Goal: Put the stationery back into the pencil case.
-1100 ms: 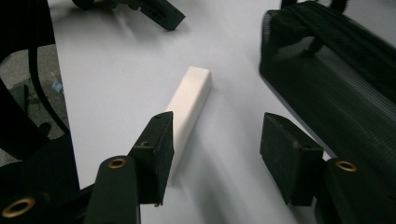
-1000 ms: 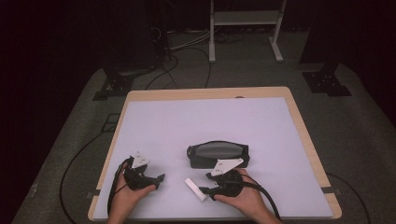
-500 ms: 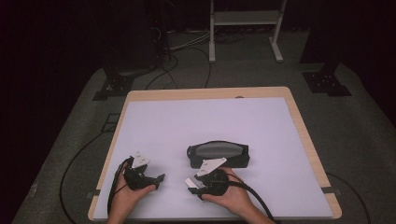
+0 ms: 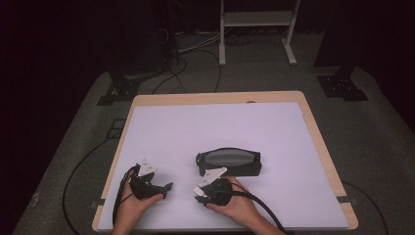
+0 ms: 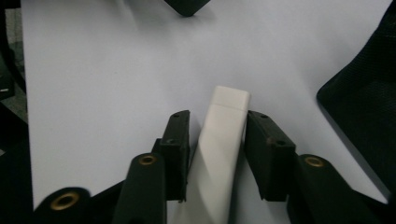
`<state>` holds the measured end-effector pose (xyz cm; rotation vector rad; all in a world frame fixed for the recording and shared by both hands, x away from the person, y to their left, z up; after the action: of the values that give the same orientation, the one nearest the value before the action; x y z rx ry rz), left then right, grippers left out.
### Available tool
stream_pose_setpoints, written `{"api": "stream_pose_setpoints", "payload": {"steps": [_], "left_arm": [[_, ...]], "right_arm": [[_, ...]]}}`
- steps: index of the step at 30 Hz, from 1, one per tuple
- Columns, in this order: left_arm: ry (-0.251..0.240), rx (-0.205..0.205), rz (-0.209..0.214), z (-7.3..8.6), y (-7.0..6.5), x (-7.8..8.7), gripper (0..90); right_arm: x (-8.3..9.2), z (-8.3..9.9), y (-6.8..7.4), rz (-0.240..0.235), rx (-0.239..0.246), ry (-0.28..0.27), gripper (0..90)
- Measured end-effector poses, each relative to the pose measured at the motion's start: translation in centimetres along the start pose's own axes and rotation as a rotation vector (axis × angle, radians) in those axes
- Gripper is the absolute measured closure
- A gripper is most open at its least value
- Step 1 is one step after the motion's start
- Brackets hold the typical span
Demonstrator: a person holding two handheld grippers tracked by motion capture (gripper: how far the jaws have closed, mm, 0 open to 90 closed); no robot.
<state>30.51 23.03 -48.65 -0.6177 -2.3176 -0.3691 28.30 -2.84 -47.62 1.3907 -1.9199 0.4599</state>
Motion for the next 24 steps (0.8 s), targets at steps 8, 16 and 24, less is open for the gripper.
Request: {"api": "stream_pose_setpoints", "payload": {"steps": [8,16,24], "left_arm": [[0.002,-0.003,0.000,0.00,0.02,0.01,4.0],[0.000,0.000,0.000,0.00,0.00,0.00,4.0],[0.001,-0.001,0.000,0.00,0.02,0.00,4.0]], "right_arm": [[0.03,-0.09,-0.33,0.006,-0.011,0.005,70.4],[0.08,-0.20,-0.45,-0.002,-0.016,0.011,70.8],[0.76,-0.31,-0.64,-0.003,-0.027,0.008,70.8]]}}
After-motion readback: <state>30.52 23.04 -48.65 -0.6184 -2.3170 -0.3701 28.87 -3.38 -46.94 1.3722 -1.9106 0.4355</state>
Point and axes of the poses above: each handheld gripper's, and its own axes: x roughly backward along the jaws, z roughly out of its underside, y roughly to its left, the point moved 1 cm from there along -x, roughly forward along the jaws, and after that the axes turned 6 degrees about -z, right-handed, at the moved point
